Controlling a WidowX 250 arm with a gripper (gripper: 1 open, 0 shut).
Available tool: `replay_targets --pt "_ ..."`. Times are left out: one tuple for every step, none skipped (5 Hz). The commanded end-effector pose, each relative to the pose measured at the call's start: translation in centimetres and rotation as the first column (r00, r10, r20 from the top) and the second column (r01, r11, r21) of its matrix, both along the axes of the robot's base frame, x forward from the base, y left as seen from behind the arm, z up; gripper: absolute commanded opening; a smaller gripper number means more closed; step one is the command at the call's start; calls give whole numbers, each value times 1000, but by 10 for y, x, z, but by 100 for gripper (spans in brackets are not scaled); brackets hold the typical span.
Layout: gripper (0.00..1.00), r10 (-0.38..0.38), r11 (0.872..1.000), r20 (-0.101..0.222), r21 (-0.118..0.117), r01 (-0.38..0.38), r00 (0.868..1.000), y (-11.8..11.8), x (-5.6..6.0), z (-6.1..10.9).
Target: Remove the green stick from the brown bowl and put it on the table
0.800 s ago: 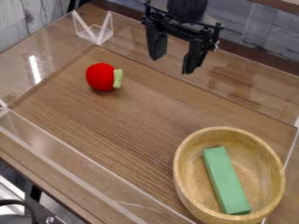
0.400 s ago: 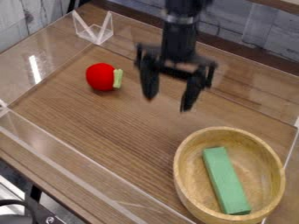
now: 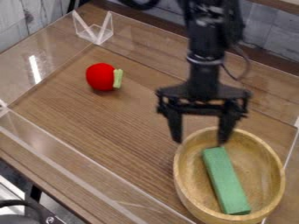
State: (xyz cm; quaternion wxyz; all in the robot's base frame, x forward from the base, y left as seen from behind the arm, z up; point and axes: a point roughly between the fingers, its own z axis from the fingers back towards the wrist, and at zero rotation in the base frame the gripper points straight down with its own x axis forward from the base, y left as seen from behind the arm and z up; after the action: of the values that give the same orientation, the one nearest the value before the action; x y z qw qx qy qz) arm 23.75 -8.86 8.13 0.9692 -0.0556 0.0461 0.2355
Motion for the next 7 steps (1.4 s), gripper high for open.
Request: replay_targets --pt "100 93 994 67 -58 -89 993 -27 4 14" --pt "100 191 979 85 -81 -185 978 -32 3 19" --pt "100 241 968 83 -91 -234 967 -34 4 22" --pt "100 251 965 78 -93 -244 965 -40 1 11" --pt "100 272 959 76 -101 -264 959 -45 -1 -1" --pt "100 296 951 84 -116 -285 952 -49 1 -5" --pt "100 305 948 94 -119 -294 948 -52 3 -6"
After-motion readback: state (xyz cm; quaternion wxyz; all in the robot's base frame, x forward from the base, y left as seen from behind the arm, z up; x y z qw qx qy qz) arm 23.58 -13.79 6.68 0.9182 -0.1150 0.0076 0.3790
